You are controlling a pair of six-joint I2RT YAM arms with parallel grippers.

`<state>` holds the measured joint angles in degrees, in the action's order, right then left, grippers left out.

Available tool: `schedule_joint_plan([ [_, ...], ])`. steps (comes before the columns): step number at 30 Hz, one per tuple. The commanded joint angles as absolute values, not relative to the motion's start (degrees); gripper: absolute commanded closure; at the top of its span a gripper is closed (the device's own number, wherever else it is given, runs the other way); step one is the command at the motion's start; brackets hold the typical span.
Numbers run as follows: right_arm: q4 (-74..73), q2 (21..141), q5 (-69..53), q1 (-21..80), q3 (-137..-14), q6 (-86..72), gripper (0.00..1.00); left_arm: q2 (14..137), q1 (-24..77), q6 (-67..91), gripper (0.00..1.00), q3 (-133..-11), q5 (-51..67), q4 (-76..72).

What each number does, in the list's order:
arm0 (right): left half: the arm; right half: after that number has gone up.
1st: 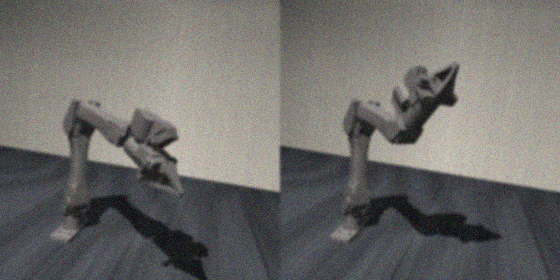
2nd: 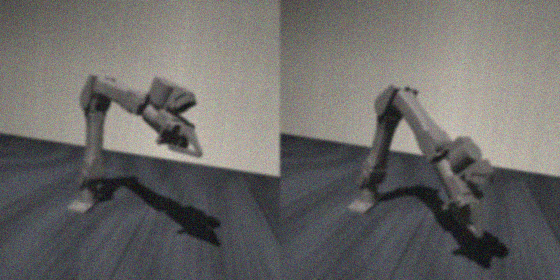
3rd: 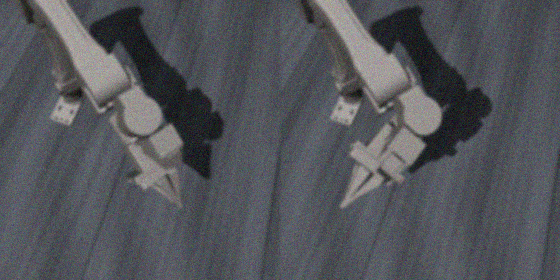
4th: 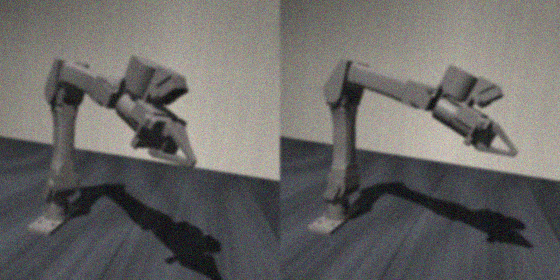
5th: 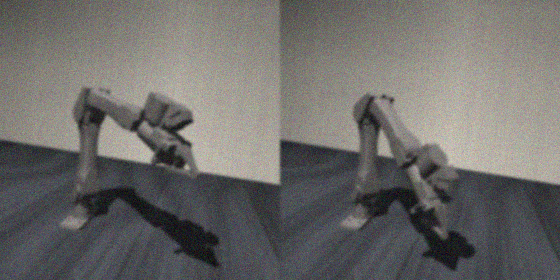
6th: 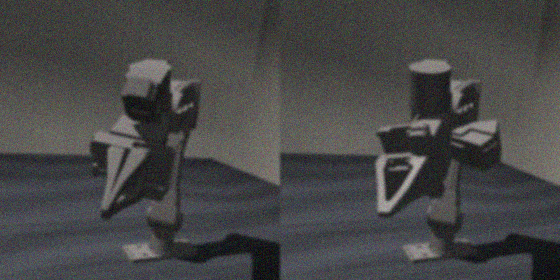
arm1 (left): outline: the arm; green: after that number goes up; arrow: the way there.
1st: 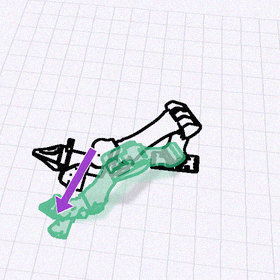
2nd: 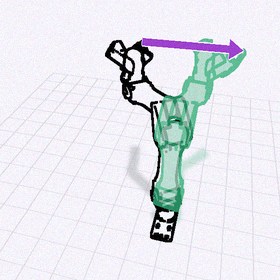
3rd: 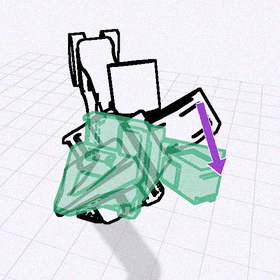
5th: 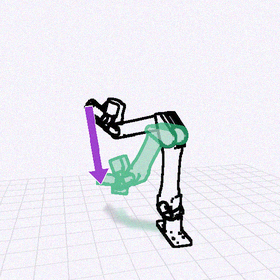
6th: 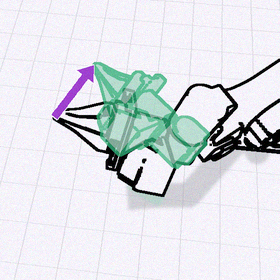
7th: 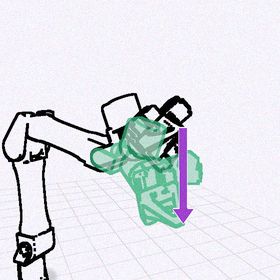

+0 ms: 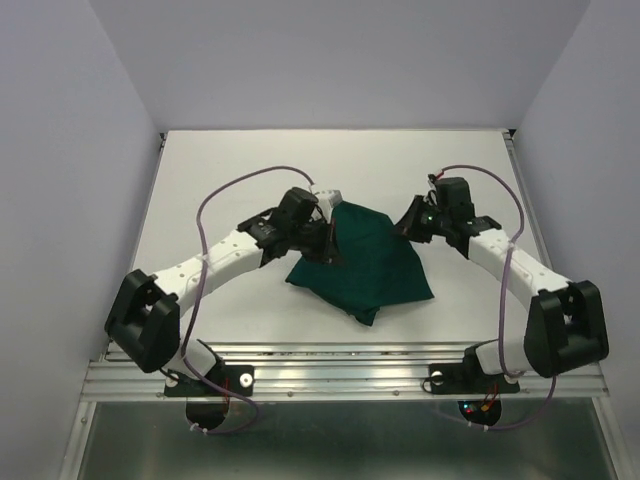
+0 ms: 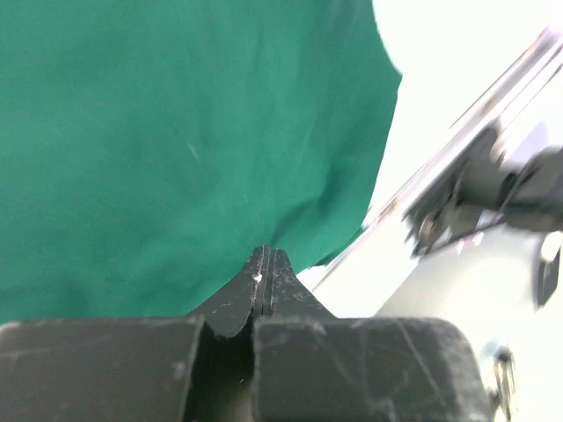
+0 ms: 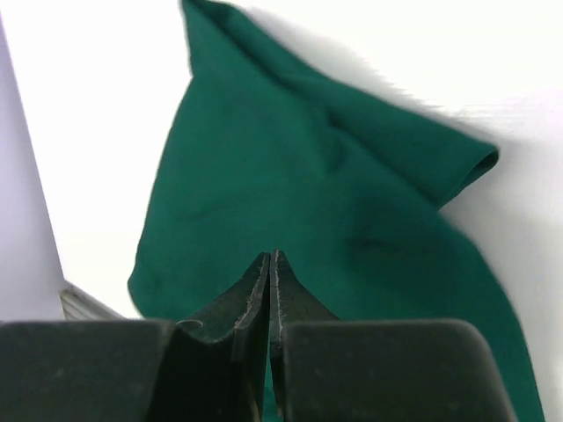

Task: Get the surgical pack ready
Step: Pack the surgical kit at the center of the board.

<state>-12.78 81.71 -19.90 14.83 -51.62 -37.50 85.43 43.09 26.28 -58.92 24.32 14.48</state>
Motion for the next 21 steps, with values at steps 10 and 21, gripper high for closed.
schedule_joint_plan([
  [10,-23.5,69.4,-18.4,40.0,-49.1,-32.1,0.91,82.8,25.2,25.2,1.0,-61.8,22.2,17.6],
  [21,-27.6,70.5,-7.6,44.5,-43.3,-35.1,0.93,84.1,24.3,25.3,1.0,-62.4,21.4,17.4],
])
